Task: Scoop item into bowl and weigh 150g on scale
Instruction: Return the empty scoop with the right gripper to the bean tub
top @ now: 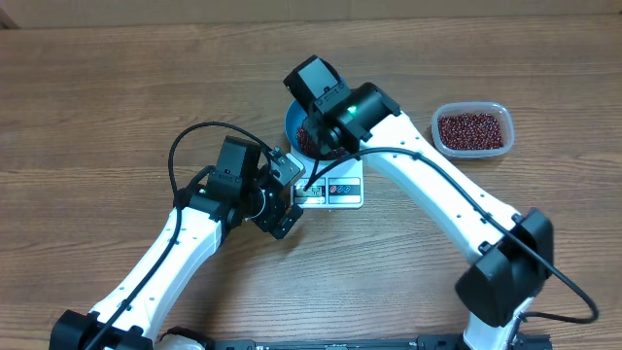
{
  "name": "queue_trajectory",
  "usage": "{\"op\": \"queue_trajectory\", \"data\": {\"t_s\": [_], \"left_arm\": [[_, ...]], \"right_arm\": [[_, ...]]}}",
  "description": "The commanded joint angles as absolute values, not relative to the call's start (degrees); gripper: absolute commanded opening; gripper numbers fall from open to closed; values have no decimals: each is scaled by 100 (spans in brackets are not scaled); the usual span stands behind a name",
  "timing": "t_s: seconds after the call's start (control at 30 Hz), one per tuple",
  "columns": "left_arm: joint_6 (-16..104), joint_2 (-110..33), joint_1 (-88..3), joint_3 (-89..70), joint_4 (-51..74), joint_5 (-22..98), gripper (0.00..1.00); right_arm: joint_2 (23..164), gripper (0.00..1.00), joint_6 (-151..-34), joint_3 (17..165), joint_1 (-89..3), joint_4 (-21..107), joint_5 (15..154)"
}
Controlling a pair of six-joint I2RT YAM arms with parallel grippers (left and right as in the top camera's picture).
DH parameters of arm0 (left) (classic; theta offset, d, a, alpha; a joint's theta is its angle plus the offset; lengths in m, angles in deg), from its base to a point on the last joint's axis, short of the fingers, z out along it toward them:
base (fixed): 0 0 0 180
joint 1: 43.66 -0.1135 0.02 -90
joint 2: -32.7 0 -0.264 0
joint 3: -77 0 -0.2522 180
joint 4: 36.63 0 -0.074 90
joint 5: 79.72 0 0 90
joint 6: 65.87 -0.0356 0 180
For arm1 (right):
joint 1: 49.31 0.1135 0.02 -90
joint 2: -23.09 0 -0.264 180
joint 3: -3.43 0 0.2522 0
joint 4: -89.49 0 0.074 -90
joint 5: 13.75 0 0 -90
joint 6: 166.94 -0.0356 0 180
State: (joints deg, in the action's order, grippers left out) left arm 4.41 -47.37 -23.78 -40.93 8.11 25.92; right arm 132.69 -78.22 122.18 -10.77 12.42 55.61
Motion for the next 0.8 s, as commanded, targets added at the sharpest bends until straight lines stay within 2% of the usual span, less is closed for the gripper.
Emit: {"op": "queue_trajectory", "data": {"t_s": [0.0, 0.13, 0.37, 0.6, 0.77], "left_arm": [[397, -4766, -2343, -4125, 796, 2640, 100], [397, -4766, -2343, -4125, 796, 2640, 100], [397, -4766, -2343, -4125, 796, 2640, 99], [397, -4766, -2343, -4125, 796, 2640, 100], [397, -4766, -2343, -4125, 796, 2640, 99]], "right_arm": [[12535, 4, -7846, 12548, -1446, 1260, 6114], [12071, 4, -7851, 12680, -2047, 1162, 6776], [11479, 4, -7866, 12680, -3409, 622, 7124], [11516, 4, -7866, 12535, -4578, -56, 7124], [11722, 4, -7866, 12050, -5039, -71, 7119]]}}
